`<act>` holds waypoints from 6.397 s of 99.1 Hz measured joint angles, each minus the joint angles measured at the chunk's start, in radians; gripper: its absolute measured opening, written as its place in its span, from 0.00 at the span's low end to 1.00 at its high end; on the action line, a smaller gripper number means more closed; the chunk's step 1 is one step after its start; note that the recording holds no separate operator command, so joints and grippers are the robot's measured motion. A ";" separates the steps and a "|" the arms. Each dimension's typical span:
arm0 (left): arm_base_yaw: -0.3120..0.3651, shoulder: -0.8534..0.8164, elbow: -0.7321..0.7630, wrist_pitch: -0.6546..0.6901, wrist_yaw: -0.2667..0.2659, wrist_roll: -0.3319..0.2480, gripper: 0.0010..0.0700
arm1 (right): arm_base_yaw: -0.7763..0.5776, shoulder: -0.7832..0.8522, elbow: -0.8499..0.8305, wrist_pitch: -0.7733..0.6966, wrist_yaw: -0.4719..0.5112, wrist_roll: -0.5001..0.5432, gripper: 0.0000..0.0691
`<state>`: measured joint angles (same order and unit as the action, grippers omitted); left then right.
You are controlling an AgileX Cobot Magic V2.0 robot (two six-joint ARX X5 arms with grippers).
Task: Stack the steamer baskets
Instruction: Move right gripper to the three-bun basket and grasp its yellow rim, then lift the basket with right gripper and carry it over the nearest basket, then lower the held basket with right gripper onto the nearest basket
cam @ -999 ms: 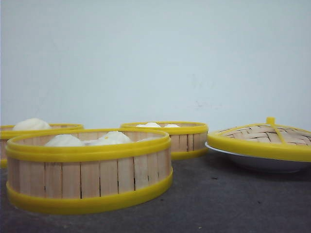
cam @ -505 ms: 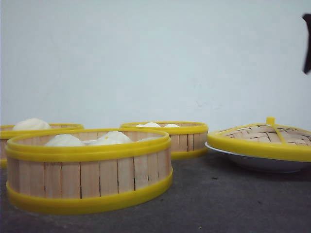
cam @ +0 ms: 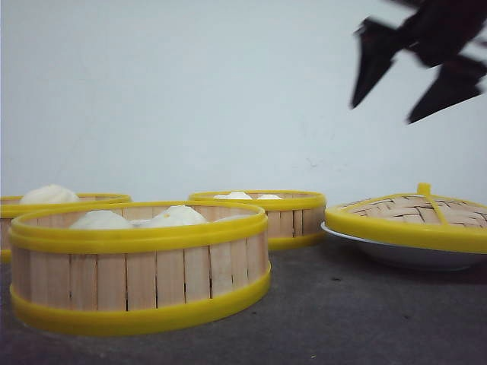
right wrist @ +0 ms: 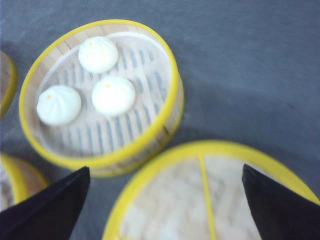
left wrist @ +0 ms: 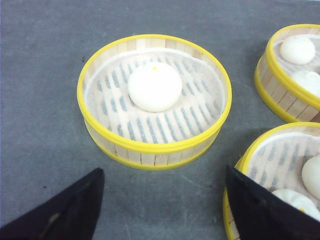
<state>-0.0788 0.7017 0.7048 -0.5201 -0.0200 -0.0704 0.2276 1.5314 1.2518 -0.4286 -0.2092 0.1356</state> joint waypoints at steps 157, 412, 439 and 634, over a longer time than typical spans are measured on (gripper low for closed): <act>0.000 -0.001 0.000 -0.026 0.000 0.000 0.67 | 0.075 0.719 0.704 -0.258 0.135 -0.083 0.04; 0.000 -0.001 0.000 -0.046 0.000 0.031 0.66 | 0.417 0.148 0.156 -0.183 0.012 -0.170 0.04; 0.000 -0.001 0.000 -0.046 0.000 0.031 0.66 | 0.415 0.191 0.182 -0.147 0.014 -0.154 0.04; 0.000 -0.001 0.000 -0.050 0.000 0.031 0.66 | 0.415 0.321 0.309 -0.242 0.012 -0.102 0.04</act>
<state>-0.0788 0.7006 0.7048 -0.5705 -0.0200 -0.0399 0.6422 1.8526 1.5608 -0.6704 -0.1974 0.0334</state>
